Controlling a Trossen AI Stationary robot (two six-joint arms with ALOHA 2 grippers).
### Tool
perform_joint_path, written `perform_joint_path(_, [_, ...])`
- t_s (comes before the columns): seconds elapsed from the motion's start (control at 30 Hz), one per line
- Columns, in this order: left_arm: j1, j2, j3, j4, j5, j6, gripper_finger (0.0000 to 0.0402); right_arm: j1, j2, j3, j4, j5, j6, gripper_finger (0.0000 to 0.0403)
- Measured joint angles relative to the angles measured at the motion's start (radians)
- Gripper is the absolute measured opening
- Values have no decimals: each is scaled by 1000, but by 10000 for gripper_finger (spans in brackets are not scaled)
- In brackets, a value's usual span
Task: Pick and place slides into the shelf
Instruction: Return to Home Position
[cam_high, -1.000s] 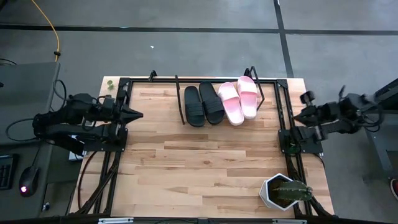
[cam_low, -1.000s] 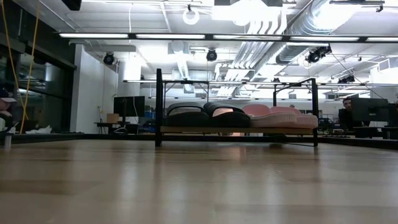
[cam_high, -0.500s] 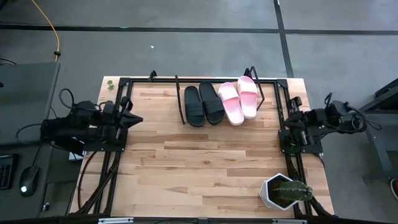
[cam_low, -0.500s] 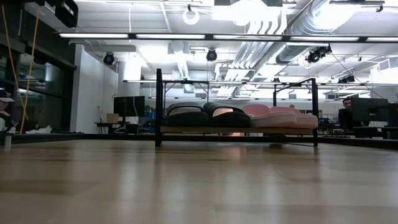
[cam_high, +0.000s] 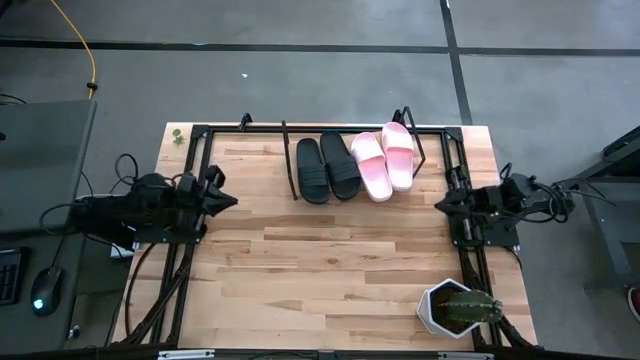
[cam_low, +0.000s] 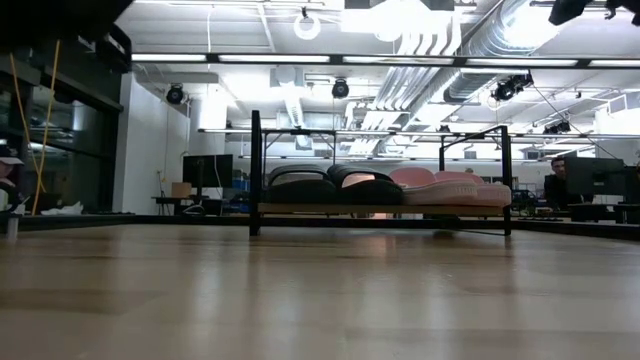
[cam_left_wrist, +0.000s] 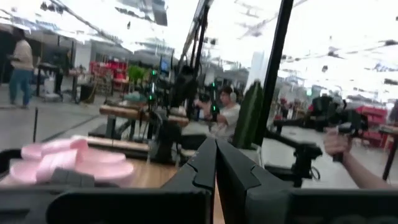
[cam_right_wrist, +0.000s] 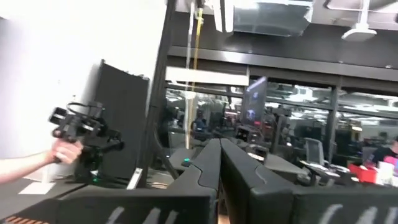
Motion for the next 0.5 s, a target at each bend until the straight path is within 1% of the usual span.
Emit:
perform_joint_path(0.13, [0,-2,-14,45,4,0,1,0,0,-37,11,20,20,0])
perform_joint_path(0.2, [0,0,-21,32,4,-1,0,0,0,-58,39,19,25,0])
perform_joint_path(0.37, [0,0,-20,29,14,-2,0,0,0,-132,138,16,24,0])
perform_joint_path(0.5, [0,1,-20,28,20,-2,1,0,0,-226,255,15,16,0])
